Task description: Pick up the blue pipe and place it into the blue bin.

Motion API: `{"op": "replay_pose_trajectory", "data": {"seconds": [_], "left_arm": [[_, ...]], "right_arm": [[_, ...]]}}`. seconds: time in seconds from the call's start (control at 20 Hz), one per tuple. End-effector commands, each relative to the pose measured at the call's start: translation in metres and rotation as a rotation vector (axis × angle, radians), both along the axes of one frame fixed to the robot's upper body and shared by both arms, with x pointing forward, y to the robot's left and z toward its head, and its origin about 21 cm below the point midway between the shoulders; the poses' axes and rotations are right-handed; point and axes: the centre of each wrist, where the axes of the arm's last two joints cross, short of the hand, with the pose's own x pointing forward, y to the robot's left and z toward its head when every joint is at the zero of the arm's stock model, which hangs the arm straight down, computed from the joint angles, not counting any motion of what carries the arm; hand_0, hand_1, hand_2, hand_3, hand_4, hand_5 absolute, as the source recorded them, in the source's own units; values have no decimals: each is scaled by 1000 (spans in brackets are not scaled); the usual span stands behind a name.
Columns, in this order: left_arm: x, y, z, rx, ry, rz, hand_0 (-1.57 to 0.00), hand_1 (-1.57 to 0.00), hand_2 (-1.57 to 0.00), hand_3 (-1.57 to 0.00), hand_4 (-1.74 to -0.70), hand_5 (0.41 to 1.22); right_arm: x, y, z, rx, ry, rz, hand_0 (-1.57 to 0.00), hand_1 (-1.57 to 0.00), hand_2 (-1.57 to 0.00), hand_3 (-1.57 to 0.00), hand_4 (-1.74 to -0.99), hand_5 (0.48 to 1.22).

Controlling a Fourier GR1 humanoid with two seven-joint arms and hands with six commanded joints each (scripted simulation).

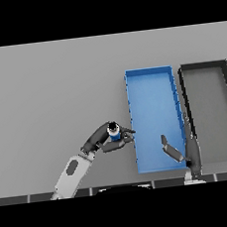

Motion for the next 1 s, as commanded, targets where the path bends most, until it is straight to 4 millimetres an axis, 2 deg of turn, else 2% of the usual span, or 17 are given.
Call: {"op": "replay_pose_trajectory", "data": {"seconds": [0.0, 0.15, 0.25, 0.4, 0.65, 0.75, 0.95], "left_arm": [[-3, -1, -2, 1, 3, -3, -1571, -1571, -1571, -1571, -1467, 1221], [0, -1, 1, -5, 0, 0, -1571, -1571, -1571, -1571, -1467, 1221], [1, -1, 3, -13, -6, -16, -1571, -1571, -1571, -1571, -1467, 1221], [-2, 1, 1, 3, -2, -20, -1571, -1571, -1571, -1571, -1467, 1221], [1, -4, 6, 17, -8, -18, -1571, -1571, -1571, -1571, -1467, 1221], [1, 3, 0, 25, -8, -13, -1571, -1571, -1571, -1571, -1467, 1221], [6, -1, 3, 13, -18, -30, -1571, -1571, -1571, -1571, -1466, 1221]], "right_arm": [[-1, 0, 9, 54, -54, 54, 1, -2, -41, 1, -1195, 648], [0, -2, 36, 211, -41, 237, 1, -25, -106, -1, -1209, 609], [9, 0, 48, 235, 66, 346, 1, -23, -118, -1, -1224, 600], [30, 4, 75, 212, 98, 503, 1, -11, -106, 0, -1247, 568], [57, 32, 116, 80, 95, 686, 1, -3, -66, 1, -1291, 558], [63, 46, 125, 43, 85, 757, 1, -2, -44, 1, -1298, 559], [75, 71, 140, 35, 104, 870, 1, 0, -45, 1, -1282, 555]]}}
